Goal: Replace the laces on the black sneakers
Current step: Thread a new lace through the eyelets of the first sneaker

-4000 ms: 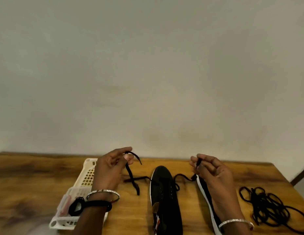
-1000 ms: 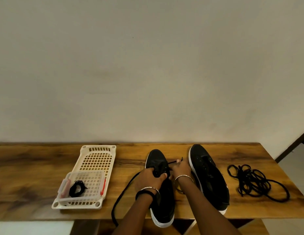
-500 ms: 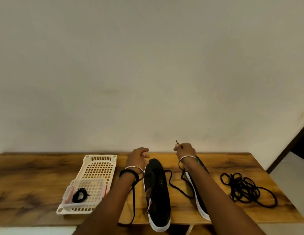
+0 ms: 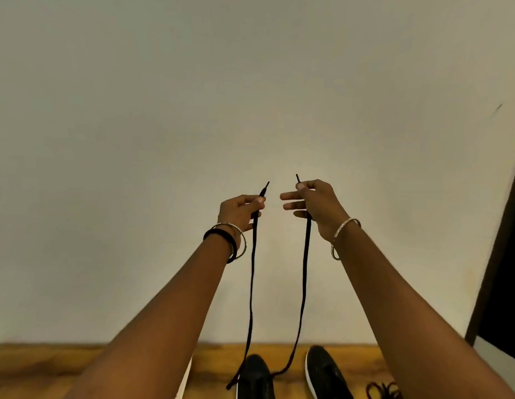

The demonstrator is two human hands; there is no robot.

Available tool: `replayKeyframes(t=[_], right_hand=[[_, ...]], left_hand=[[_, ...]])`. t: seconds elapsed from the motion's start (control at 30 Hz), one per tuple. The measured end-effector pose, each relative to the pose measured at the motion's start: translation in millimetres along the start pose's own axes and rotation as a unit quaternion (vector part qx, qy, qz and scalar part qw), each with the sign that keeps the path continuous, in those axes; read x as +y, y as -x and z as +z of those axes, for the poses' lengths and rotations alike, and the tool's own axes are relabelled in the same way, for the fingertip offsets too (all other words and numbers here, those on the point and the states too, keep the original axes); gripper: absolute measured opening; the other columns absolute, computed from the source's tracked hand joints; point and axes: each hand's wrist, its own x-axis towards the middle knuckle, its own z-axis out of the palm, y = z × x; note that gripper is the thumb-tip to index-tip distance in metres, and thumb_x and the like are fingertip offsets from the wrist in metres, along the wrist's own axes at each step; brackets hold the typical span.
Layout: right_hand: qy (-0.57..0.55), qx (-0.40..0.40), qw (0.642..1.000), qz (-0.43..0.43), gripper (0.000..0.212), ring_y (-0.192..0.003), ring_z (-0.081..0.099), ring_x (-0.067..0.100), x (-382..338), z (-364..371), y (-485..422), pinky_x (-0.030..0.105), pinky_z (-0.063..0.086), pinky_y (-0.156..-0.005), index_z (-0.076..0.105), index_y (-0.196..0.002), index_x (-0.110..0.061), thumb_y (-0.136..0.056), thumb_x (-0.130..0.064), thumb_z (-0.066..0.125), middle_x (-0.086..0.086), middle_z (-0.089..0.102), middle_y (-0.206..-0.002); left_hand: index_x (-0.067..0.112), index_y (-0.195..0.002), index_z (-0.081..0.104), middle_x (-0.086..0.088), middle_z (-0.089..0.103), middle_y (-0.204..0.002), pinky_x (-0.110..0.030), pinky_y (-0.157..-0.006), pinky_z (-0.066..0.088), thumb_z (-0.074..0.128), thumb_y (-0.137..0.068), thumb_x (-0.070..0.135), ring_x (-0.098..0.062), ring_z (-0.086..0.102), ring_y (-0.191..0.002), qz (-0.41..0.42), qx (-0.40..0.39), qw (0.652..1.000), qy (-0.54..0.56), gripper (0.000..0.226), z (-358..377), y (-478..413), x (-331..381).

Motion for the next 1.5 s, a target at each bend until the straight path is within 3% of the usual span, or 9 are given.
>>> replayKeyframes(t=[0.17, 0.27, 0.53, 0.67, 0.87, 1.0, 1.23, 1.37, 1.5], right_hand=[[-0.053, 0.014, 0.998, -0.013, 0.014, -0.095, 0.072, 0.023, -38, 3, -10, 0.033, 0.053, -0.081, 0.065, -0.11, -0.007, -0.102, -0.016, 0.058, 0.008, 0.076, -0.102], [-0.07, 0.042, 0.997, -0.006, 0.01, -0.093, 0.069, 0.021, -49, 9, -16, 0.03, 0.053, -0.078, 0.072, -0.101, -0.008, -0.096, -0.014, 0.066, 0.005, 0.075, -0.099], [-0.156, 0.045, 0.985, 0.053, 0.019, -0.085, 0.065, 0.013, -40, 21, -8, 0.026, 0.048, -0.072, 0.073, -0.11, -0.013, -0.092, -0.02, 0.073, -0.001, 0.071, -0.096], [-0.178, 0.038, 0.981, 0.062, 0.021, -0.085, 0.064, 0.013, -36, 25, -8, 0.026, 0.048, -0.073, 0.073, -0.11, -0.013, -0.09, -0.02, 0.075, -0.002, 0.07, -0.094], [-0.178, 0.034, 0.983, 0.036, 0.017, -0.079, 0.069, 0.017, -37, 32, -11, 0.022, 0.053, -0.064, 0.073, -0.106, -0.006, -0.091, -0.013, 0.074, 0.006, 0.074, -0.091], [-0.167, 0.038, 0.985, 0.029, 0.012, -0.077, 0.069, 0.015, -40, 35, -11, 0.021, 0.053, -0.061, 0.073, -0.101, -0.008, -0.091, -0.013, 0.074, 0.006, 0.074, -0.092], [-0.134, 0.038, 0.989, 0.047, 0.01, -0.077, 0.068, 0.012, -30, 36, -8, 0.023, 0.05, -0.065, 0.073, -0.102, -0.013, -0.092, -0.016, 0.072, 0.0, 0.072, -0.089], [-0.101, 0.067, 0.991, 0.06, 0.007, -0.077, 0.068, 0.014, -7, 34, -9, 0.028, 0.052, -0.074, 0.069, -0.102, -0.014, -0.097, -0.017, 0.066, 0.001, 0.071, -0.091], [-0.046, 0.115, 0.989, 0.082, 0.009, -0.056, 0.049, 0.015, 39, 28, -10, 0.028, 0.048, -0.052, 0.063, -0.093, -0.013, -0.099, -0.017, 0.057, 0.003, 0.059, -0.076]], left_hand=[[0.018, -0.105, 0.076, 0.001, 0.075, -0.099, -0.029, -0.072, 0.048, 0.072, -0.09, 0.029, -0.013, 0.067, -0.09, 0.028, 0.002, 0.999, 0.037, 0.019, 19, -9, 58], [0.016, -0.103, 0.076, 0.0, 0.076, -0.096, -0.028, -0.069, 0.049, 0.073, -0.089, 0.026, -0.015, 0.069, -0.088, 0.047, -0.001, 0.998, 0.038, 0.017, 25, -15, 79], [0.011, -0.104, 0.073, -0.005, 0.076, -0.091, -0.024, -0.062, 0.053, 0.07, -0.09, 0.007, -0.016, 0.071, -0.083, 0.02, -0.008, 1.0, -0.002, 0.015, 24, -21, 72], [0.003, -0.11, 0.069, -0.008, 0.074, -0.09, -0.028, -0.069, 0.059, 0.068, -0.091, 0.003, -0.02, 0.072, -0.083, -0.005, -0.018, 1.0, 0.02, 0.019, 22, -22, 60], [0.001, -0.105, 0.066, -0.013, 0.072, -0.092, -0.025, -0.062, 0.061, 0.064, -0.094, 0.002, -0.019, 0.072, -0.074, 0.012, -0.048, 0.997, 0.059, 0.012, 23, -17, 67], [0.002, -0.103, 0.068, -0.013, 0.073, -0.097, -0.029, -0.069, 0.062, 0.065, -0.094, 0.006, -0.022, 0.073, -0.079, 0.014, -0.045, 0.998, 0.045, 0.01, 22, -17, 71], [0.007, -0.107, 0.071, -0.008, 0.075, -0.101, -0.03, -0.076, 0.059, 0.066, -0.095, 0.015, -0.017, 0.073, -0.086, 0.001, -0.041, 0.999, -0.003, 0.015, 14, -9, 62], [0.011, -0.105, 0.071, -0.003, 0.076, -0.093, -0.031, -0.081, 0.055, 0.065, -0.095, 0.017, -0.013, 0.073, -0.084, -0.022, -0.026, 0.999, -0.042, 0.013, 7, -7, 43], [0.006, -0.088, 0.064, -0.008, 0.064, -0.075, -0.029, -0.067, 0.056, 0.055, -0.097, 0.003, -0.017, 0.063, -0.061, -0.074, 0.005, 0.997, 0.002, 0.013, 0, -2, 12]])
